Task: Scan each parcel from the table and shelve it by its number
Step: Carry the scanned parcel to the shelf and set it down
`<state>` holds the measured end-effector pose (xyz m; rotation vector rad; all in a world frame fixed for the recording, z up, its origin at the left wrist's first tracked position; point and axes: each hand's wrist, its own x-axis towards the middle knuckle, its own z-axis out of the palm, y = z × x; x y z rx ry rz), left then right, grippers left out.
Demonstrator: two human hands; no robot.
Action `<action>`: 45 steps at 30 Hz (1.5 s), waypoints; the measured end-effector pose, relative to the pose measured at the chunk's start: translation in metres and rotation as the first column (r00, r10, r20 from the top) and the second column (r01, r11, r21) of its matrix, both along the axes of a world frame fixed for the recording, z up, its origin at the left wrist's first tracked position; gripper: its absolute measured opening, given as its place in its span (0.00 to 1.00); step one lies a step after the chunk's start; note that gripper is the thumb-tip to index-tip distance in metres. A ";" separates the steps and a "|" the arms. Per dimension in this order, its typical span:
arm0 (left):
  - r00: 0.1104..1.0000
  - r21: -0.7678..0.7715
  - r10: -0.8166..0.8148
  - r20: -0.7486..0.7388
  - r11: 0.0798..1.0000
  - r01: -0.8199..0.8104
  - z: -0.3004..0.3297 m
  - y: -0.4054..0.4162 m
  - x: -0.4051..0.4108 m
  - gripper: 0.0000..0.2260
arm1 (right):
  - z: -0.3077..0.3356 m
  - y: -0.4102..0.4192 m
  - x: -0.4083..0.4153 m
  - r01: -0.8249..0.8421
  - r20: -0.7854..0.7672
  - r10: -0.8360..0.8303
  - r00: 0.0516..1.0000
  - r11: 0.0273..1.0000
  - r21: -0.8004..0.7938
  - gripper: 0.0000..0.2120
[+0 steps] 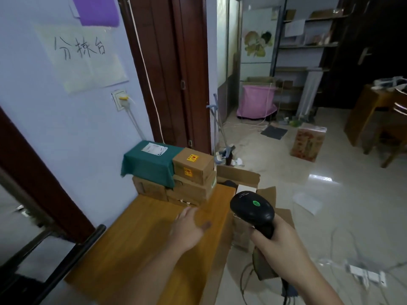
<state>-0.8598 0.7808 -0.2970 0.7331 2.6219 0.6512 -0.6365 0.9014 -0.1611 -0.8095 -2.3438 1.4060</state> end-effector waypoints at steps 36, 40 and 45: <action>0.377 0.203 0.705 0.601 0.321 -0.925 -0.036 0.203 -0.230 0.54 | -0.038 0.244 -0.280 -0.168 0.255 0.280 0.926 0.907 -0.387 0.07; 0.361 0.206 0.722 0.590 0.298 -0.932 -0.041 0.210 -0.234 0.56 | -0.042 0.257 -0.296 -0.197 0.271 0.325 0.906 0.891 -0.408 0.08; 0.391 0.266 0.724 0.568 0.288 -0.920 -0.045 0.213 -0.228 0.66 | -0.045 0.265 -0.307 -0.266 0.276 0.389 0.879 0.879 -0.395 0.08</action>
